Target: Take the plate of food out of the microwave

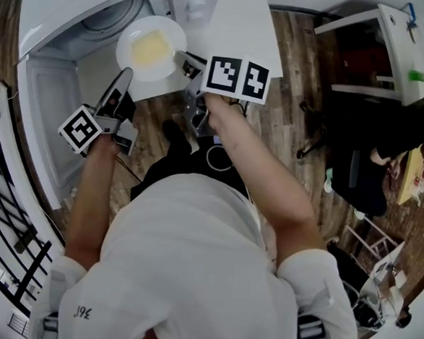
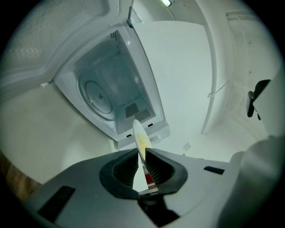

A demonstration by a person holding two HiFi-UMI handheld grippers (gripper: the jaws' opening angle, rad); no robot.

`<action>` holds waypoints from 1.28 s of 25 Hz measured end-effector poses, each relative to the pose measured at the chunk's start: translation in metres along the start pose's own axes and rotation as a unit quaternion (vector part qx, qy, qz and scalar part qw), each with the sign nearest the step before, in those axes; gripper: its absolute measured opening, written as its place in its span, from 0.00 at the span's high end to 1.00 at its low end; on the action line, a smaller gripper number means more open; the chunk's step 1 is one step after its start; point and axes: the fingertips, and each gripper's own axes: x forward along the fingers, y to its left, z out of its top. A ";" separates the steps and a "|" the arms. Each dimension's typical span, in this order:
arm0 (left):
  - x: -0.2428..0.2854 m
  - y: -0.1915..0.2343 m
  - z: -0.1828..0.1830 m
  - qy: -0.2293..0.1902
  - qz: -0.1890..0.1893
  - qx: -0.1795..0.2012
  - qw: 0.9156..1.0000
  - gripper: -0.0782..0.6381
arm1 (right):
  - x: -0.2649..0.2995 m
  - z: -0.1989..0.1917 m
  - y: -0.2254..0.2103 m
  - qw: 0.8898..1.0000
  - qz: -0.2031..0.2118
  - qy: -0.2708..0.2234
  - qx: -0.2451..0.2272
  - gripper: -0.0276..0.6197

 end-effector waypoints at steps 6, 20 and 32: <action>0.000 -0.017 -0.013 0.019 -0.011 0.010 1.000 0.82 | -0.024 0.000 0.000 1.000 0.004 -0.011 0.000 0.89; 0.000 -0.038 -0.048 0.069 -0.022 0.007 0.997 0.82 | -0.074 -0.011 -0.008 0.999 -0.008 -0.043 0.011 0.89; 0.012 -0.048 -0.072 0.117 -0.031 0.018 0.992 0.82 | -0.101 -0.014 -0.028 0.996 -0.022 -0.073 0.038 0.89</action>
